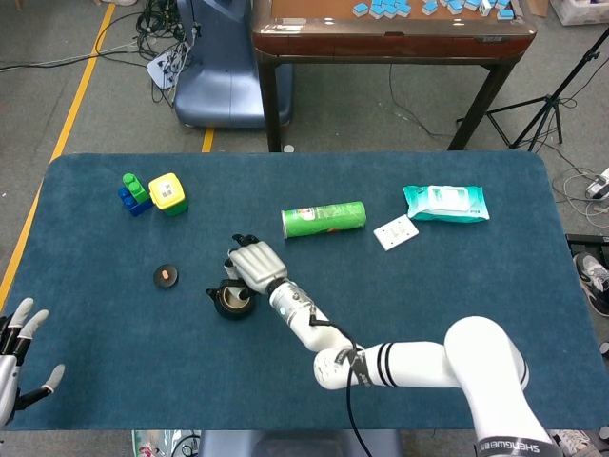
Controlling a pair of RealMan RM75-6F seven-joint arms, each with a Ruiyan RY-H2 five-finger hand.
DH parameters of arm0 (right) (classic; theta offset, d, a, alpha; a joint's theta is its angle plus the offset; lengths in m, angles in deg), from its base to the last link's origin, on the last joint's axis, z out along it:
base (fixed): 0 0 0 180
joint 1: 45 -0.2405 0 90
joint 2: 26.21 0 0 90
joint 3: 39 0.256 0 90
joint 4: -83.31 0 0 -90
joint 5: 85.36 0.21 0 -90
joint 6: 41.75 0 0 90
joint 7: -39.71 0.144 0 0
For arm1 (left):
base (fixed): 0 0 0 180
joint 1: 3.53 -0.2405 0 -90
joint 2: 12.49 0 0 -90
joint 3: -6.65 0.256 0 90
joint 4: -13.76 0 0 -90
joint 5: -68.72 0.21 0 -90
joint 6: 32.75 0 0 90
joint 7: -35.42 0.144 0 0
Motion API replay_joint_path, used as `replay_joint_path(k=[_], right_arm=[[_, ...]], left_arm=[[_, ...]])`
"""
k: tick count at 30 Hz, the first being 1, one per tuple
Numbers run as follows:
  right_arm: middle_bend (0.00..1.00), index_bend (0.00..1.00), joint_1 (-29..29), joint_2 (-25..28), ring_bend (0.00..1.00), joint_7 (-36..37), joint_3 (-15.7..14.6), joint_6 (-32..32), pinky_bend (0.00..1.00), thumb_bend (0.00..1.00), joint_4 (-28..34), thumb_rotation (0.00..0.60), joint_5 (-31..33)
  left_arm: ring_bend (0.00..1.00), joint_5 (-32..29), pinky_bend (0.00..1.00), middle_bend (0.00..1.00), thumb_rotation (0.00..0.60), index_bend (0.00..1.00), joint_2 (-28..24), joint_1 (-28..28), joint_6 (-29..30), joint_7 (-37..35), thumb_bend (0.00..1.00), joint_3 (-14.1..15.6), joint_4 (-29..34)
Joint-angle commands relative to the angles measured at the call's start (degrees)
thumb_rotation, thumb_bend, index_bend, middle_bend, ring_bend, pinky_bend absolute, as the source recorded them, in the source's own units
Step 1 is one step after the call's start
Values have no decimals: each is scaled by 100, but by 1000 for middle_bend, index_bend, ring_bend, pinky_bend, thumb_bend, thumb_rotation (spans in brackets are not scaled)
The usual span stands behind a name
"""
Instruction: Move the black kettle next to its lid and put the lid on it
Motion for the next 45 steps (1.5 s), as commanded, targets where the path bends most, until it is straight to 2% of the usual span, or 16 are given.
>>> replay_joint_path(k=[1, 7, 10, 15, 18, 24, 30, 38, 45], right_arm=[[362, 786, -195, -196, 68, -145, 46, -27, 95, 586, -237, 600, 144], [325, 786, -393, -300, 68, -324, 58, -61, 53, 586, -388, 600, 355], [291, 745, -436, -287, 58, -395, 18, -87, 32, 585, -402, 600, 421], [223, 526, -448, -210, 9, -472, -83, -148, 2, 565, -364, 600, 475], [170, 339, -463, -142, 0, -489, -101, -202, 0, 488, -313, 600, 574], [111, 154, -500, -90, 0, -497, -133, -186, 0, 376, -275, 600, 654], [92, 103, -519, -94, 0, -361, -68, -225, 0, 291, -308, 600, 652], [72, 65, -490, 117, 0, -322, -96, -209, 0, 289, -179, 600, 696], [73, 65, -88, 729, 0, -240, -293, 327, 0, 289, 662, 600, 174]], left_arm=[[0, -6, 0, 0, 600, 123, 7, -15, 9, -11, 288, 6, -21], [0, -22, 0, 0, 600, 123, 17, -47, 39, -62, 288, 7, -65], [0, -24, 0, 0, 600, 123, 23, -56, 39, -80, 288, 11, -91], [0, -25, 0, 0, 600, 124, 33, -58, 29, -77, 288, 11, -102], [0, -15, 0, 0, 600, 123, 38, -58, 41, -72, 288, 4, -101], [0, -15, 0, 0, 600, 123, 40, -67, 43, -56, 288, 5, -93], [0, -34, 0, 0, 600, 123, 40, -68, 30, -41, 288, -3, -91], [0, -48, 0, 0, 600, 123, 39, -64, 15, -43, 288, -15, -109], [0, -76, 0, 0, 600, 124, -3, 9, -47, -63, 288, -81, -168]])
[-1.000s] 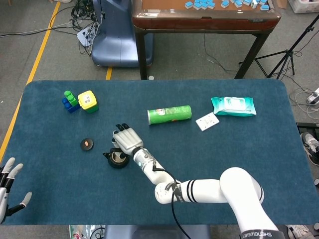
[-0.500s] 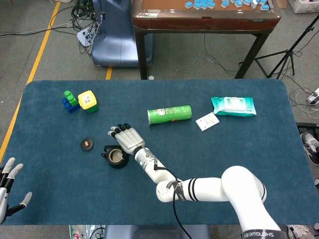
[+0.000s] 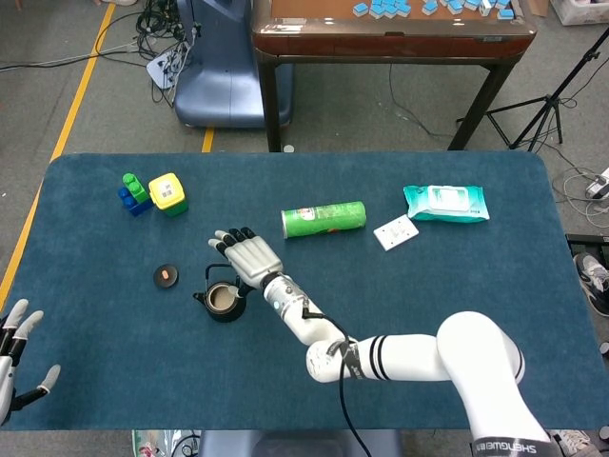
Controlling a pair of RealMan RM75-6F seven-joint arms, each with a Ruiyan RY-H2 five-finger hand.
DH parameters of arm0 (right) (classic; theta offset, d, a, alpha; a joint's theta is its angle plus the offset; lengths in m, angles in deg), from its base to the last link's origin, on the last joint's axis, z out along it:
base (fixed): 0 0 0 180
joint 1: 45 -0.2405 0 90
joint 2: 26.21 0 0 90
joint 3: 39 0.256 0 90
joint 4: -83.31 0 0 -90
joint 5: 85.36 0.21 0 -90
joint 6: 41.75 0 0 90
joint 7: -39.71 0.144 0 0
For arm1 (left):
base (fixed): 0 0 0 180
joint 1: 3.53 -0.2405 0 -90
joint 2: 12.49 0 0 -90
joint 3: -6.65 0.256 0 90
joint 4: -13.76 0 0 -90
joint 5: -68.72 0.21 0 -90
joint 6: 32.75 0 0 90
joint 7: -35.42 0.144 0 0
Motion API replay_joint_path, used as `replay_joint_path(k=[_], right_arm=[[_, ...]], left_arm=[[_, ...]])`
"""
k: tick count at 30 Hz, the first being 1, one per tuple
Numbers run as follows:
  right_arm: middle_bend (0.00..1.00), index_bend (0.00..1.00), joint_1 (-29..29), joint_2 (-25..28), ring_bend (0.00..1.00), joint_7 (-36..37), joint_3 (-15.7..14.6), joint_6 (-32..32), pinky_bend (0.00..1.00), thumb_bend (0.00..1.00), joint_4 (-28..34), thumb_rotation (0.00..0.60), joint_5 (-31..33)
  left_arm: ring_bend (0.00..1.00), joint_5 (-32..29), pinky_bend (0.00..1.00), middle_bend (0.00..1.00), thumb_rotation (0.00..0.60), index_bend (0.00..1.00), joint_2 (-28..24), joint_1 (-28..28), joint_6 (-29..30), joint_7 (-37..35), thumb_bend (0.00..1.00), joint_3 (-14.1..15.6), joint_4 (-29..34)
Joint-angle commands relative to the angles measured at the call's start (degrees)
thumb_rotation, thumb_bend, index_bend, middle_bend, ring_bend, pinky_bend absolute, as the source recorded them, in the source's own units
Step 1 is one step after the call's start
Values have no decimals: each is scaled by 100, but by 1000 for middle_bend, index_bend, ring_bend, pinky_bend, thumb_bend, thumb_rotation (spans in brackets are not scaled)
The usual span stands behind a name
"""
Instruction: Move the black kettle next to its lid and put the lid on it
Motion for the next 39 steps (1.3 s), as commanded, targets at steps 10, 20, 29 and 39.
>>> replay_joint_path(k=[10, 20, 29, 39], right_arm=[[111, 65, 1503, 1716, 0, 328, -784, 1478, 0, 289, 2130, 600, -1412], [171, 139, 2781, 2900, 0, 746, -1435, 2445, 7, 289, 3167, 600, -2723], [202, 182, 4056, 3394, 0, 882, -2135, 3570, 29, 289, 3350, 600, -4081], [206, 202, 5129, 3541, 0, 1273, -2410, 4102, 29, 289, 3060, 600, -4686]], left_arm=[[0, 28, 0, 0, 600, 123, -136, 454, -423, -66, 288, -223, -264], [0, 112, 0, 0, 600, 128, -208, 1163, -1205, -122, 288, -377, -514], [0, 199, 0, 0, 600, 128, -80, 1820, -1892, -310, 288, -448, -853], [0, -100, 0, 0, 600, 128, 126, 2708, -3197, -376, 288, -511, -1302]])
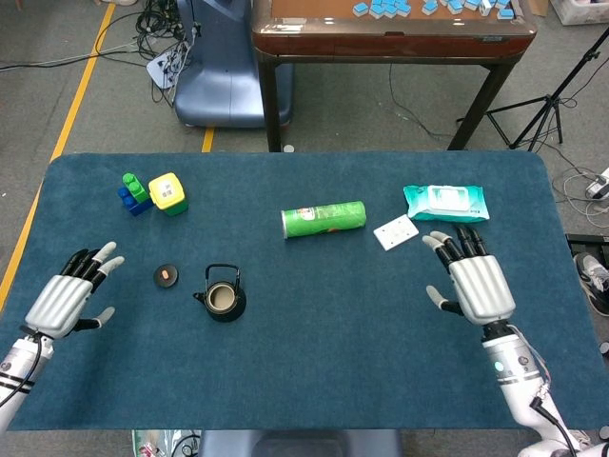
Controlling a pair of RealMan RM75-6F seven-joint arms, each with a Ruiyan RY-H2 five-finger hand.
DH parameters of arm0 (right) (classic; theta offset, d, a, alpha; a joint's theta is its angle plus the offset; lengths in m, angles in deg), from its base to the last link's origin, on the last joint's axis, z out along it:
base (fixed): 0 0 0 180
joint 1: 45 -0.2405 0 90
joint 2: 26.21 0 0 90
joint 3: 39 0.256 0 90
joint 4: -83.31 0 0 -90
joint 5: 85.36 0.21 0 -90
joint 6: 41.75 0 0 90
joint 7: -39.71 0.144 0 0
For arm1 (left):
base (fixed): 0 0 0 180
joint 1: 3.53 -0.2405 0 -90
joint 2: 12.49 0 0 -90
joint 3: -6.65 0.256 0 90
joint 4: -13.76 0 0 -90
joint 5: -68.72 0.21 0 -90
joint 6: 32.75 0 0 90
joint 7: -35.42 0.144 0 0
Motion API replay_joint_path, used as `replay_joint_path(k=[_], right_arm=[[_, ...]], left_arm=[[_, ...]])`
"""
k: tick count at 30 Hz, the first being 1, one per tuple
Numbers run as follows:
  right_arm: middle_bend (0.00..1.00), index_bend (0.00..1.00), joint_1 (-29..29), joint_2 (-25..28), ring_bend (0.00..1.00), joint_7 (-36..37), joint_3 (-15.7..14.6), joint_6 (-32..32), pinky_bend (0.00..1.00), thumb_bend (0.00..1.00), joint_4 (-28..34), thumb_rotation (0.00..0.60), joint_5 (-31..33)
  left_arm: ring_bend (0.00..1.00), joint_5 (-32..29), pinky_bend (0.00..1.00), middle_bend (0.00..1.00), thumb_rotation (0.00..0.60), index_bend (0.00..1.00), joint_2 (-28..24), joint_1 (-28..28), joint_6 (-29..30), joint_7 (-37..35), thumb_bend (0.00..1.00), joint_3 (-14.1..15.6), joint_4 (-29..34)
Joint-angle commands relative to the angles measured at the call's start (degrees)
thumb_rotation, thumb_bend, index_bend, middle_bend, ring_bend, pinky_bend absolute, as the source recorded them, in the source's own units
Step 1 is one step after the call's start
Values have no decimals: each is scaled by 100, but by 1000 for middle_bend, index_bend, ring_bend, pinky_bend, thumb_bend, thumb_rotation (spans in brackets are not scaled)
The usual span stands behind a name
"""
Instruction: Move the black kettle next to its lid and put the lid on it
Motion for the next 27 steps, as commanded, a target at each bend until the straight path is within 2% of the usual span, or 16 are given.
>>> replay_joint_path(k=[1, 12, 18, 27], right_arm=[[206, 202, 245, 69, 0, 130, -38, 67, 29, 289, -90, 600, -155], [206, 203, 524, 115, 0, 204, 222, -143, 29, 289, -104, 600, -478], [206, 203, 656, 129, 0, 189, 377, -250, 29, 289, -126, 600, -519], [206, 203, 810, 144, 0, 254, 573, -379, 29, 289, -172, 600, -558]], left_arm=[[0, -208, 0, 0, 600, 128, 140, 394, -563, 68, 288, -40, -200], [0, -733, 0, 0, 600, 183, 779, 1181, -1766, 383, 288, -88, -1044], [0, -919, 0, 0, 600, 203, 1130, 1361, -2019, 462, 252, -42, -1555], [0, -1266, 0, 0, 600, 230, 1465, 1546, -2305, 666, 245, -58, -1909]])
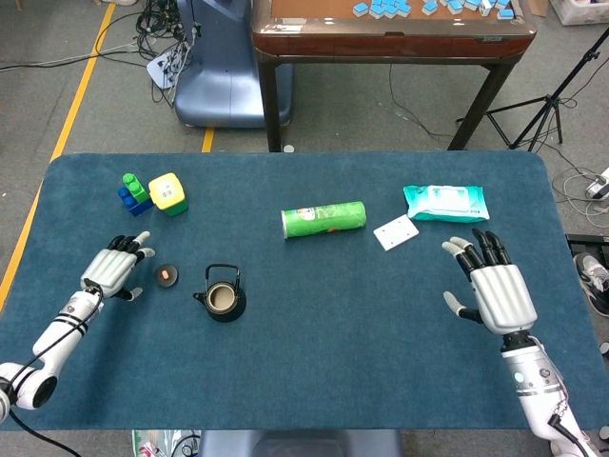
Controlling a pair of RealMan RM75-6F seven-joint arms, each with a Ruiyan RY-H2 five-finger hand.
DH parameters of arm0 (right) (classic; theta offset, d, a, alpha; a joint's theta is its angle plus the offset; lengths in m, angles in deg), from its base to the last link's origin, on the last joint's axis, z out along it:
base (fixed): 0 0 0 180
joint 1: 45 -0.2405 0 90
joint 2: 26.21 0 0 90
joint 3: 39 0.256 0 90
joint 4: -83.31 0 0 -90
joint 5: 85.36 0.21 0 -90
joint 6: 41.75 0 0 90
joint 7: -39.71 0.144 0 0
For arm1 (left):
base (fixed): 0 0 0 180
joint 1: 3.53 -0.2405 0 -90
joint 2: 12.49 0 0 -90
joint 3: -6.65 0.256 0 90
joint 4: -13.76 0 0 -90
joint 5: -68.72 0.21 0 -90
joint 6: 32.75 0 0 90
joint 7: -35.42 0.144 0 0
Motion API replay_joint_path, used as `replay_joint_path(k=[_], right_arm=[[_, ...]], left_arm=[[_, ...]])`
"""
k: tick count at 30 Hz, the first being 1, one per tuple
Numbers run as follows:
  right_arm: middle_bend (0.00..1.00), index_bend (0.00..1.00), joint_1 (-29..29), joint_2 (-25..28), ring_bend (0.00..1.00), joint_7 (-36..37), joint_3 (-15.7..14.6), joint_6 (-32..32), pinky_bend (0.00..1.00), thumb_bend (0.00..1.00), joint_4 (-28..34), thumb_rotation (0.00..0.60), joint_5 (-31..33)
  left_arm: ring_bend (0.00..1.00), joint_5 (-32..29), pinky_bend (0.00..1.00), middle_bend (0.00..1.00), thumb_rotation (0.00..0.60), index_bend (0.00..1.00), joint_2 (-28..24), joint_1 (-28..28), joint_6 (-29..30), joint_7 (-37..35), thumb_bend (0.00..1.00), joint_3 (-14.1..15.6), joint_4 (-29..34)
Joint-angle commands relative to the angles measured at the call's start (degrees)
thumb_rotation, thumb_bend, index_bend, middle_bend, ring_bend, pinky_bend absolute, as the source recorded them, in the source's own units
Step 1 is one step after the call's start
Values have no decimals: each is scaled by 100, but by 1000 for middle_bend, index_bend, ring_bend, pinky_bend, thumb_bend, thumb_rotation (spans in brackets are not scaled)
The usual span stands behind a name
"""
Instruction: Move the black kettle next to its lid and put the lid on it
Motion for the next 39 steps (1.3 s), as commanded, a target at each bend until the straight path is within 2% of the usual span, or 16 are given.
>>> replay_joint_path(k=[1, 21, 31, 39], right_arm=[[206, 203, 49, 7, 0, 28, 54, -41, 29, 289, -21, 600, -19], [206, 202, 409, 93, 0, 225, 290, -180, 29, 289, -104, 600, -98], [206, 203, 528, 115, 0, 309, 390, -240, 29, 289, -147, 600, -148], [206, 203, 594, 125, 0, 346, 459, -288, 29, 289, -166, 600, -165]], left_arm=[[0, -98, 0, 0, 600, 236, 103, 71, -82, 112, 244, -2, -77], [0, -611, 0, 0, 600, 230, 442, 403, -474, 617, 244, -13, -209], [0, -916, 0, 0, 600, 277, 474, 503, -667, 816, 246, -6, -182], [0, -1059, 0, 0, 600, 279, 492, 559, -763, 879, 246, 14, -179]])
